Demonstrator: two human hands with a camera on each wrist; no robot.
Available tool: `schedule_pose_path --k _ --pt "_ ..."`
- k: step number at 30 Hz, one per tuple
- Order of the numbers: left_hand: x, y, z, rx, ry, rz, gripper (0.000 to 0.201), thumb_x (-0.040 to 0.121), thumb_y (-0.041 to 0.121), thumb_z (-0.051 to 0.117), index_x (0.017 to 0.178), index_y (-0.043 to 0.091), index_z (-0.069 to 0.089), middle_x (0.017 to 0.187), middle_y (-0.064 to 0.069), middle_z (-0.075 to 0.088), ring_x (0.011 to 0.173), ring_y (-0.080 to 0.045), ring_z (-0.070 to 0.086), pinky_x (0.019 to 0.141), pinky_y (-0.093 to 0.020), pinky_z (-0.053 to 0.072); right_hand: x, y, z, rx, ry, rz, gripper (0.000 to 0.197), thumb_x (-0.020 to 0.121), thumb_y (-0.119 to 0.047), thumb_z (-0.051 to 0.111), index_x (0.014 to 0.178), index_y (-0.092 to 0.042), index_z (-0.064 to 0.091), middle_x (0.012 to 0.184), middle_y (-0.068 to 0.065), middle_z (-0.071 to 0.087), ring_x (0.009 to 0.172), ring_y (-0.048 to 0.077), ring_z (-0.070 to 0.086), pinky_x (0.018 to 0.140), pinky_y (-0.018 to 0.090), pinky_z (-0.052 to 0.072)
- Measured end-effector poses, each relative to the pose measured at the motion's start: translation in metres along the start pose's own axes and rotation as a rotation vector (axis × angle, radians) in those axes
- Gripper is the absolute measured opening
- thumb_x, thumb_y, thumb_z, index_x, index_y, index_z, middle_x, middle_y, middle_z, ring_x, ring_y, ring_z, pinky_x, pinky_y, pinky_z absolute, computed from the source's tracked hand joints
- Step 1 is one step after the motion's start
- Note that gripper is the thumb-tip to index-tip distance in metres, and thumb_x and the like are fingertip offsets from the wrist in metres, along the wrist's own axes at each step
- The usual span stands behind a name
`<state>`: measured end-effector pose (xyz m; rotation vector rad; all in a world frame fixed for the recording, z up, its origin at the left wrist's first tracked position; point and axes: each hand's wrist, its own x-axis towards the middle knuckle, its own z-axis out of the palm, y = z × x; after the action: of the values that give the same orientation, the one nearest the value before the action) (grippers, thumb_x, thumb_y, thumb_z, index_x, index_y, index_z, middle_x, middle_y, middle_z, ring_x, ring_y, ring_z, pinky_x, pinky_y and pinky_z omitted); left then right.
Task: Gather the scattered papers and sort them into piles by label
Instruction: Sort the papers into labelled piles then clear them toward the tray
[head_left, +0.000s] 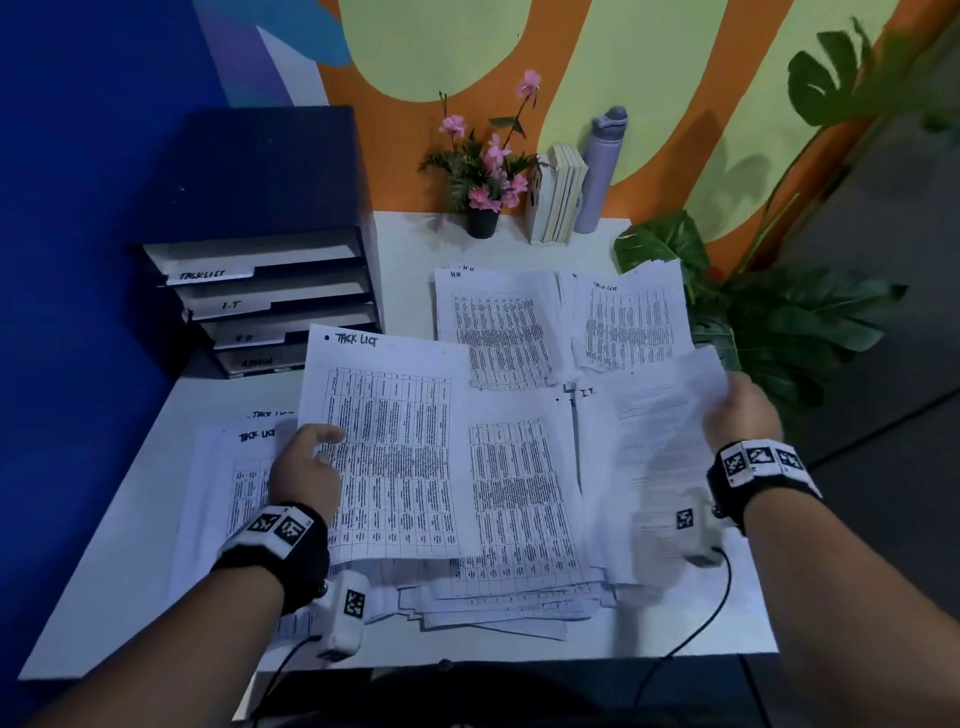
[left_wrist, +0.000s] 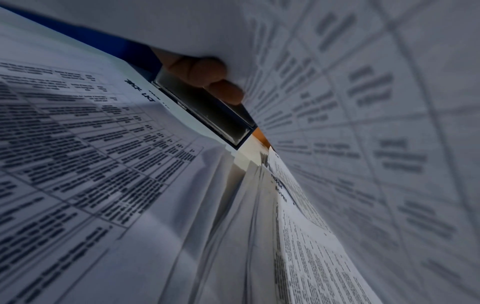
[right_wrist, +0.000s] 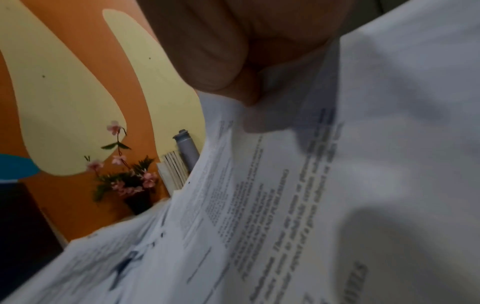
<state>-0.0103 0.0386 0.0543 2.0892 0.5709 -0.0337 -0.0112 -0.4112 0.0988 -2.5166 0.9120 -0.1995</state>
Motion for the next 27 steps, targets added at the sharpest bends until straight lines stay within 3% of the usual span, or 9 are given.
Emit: schedule_pose_path --k 6,10,13,15,17,19,22,24,27 --pt "-0.010 0.006 0.011 -0.065 -0.064 0.001 0.041 0.098 0.003 0.039 0.112 0.035 0.061 0.104 -0.003 0.062 0.041 -0.013 0.037 0.035 -0.019 0.034 0.003 -0.003 0.016 -0.253 -0.002 -0.105 0.068 0.080 0.001 0.059 0.143 -0.014 0.037 0.139 0.020 0.041 0.124 0.041 0.042 0.098 0.053 0.040" --pt "-0.009 0.014 0.020 -0.135 -0.074 0.021 0.045 0.098 0.002 0.040 0.118 0.037 0.060 0.111 0.009 0.054 0.043 -0.013 0.037 0.037 -0.019 0.036 -0.036 -0.041 0.056 0.263 -0.343 -0.256 0.020 0.091 -0.010 0.059 0.103 -0.025 0.062 0.124 0.007 0.057 0.115 0.027 0.056 0.102 0.039 0.042" --pt "-0.007 0.022 0.025 -0.176 -0.066 0.030 0.044 0.098 0.003 0.042 0.118 0.038 0.060 0.096 0.009 0.058 0.048 -0.015 0.039 0.043 -0.023 0.039 -0.078 -0.069 0.078 0.604 -0.762 -0.186 0.006 0.091 -0.029 0.062 0.088 -0.032 0.058 0.111 -0.002 0.063 0.102 0.020 0.063 0.089 0.040 0.052" --pt "-0.008 0.029 0.026 -0.193 -0.075 0.063 0.044 0.098 0.004 0.045 0.118 0.041 0.058 0.101 0.013 0.056 0.059 -0.016 0.047 0.053 -0.025 0.044 -0.093 -0.082 0.089 0.678 -0.831 -0.169 0.010 0.091 -0.023 0.063 0.089 -0.030 0.057 0.108 0.000 0.061 0.084 0.019 0.063 0.067 0.032 0.050" --pt "-0.007 0.032 0.028 -0.196 -0.098 0.115 0.050 0.096 0.005 0.050 0.129 0.043 0.050 0.123 0.015 0.047 0.093 -0.012 0.053 0.077 -0.026 0.047 -0.090 -0.088 0.095 0.591 -0.708 -0.188 0.024 0.090 -0.006 0.057 0.099 -0.028 0.060 0.112 -0.001 0.059 0.070 0.013 0.058 0.058 0.027 0.047" --pt "-0.004 0.029 0.032 -0.245 -0.132 0.124 0.062 0.095 0.004 0.053 0.142 0.041 0.035 0.141 0.014 0.037 0.117 -0.012 0.050 0.095 -0.030 0.044 -0.071 -0.089 0.093 0.522 -0.531 -0.129 0.039 0.088 0.007 0.048 0.108 -0.023 0.063 0.121 0.002 0.060 0.083 0.015 0.063 0.066 0.024 0.052" --pt "0.000 0.014 0.033 -0.141 -0.148 0.106 0.068 0.095 0.010 0.054 0.147 0.041 0.023 0.155 0.005 0.025 0.135 -0.019 0.039 0.107 -0.042 0.040 -0.026 -0.080 0.080 0.435 -0.367 -0.090 0.057 0.086 0.016 0.041 0.134 -0.010 0.055 0.142 0.010 0.050 0.124 0.025 0.054 0.096 0.022 0.042" --pt "0.002 0.001 0.031 -0.017 -0.152 0.085 0.071 0.095 0.015 0.056 0.150 0.039 0.019 0.158 0.002 0.017 0.142 -0.020 0.028 0.113 -0.044 0.032 0.007 -0.069 0.071 0.348 -0.286 -0.063 0.058 0.087 0.014 0.040 0.141 -0.006 0.048 0.146 0.016 0.044 0.127 0.032 0.050 0.102 0.025 0.039" --pt "0.004 -0.020 0.027 0.147 -0.174 0.045 0.075 0.092 0.021 0.060 0.151 0.035 0.016 0.161 0.004 0.005 0.146 -0.021 0.019 0.117 -0.043 0.024 0.052 -0.052 0.064 0.210 -0.173 0.001 0.055 0.087 0.006 0.044 0.141 -0.009 0.049 0.144 0.021 0.041 0.115 0.041 0.055 0.102 0.044 0.047"
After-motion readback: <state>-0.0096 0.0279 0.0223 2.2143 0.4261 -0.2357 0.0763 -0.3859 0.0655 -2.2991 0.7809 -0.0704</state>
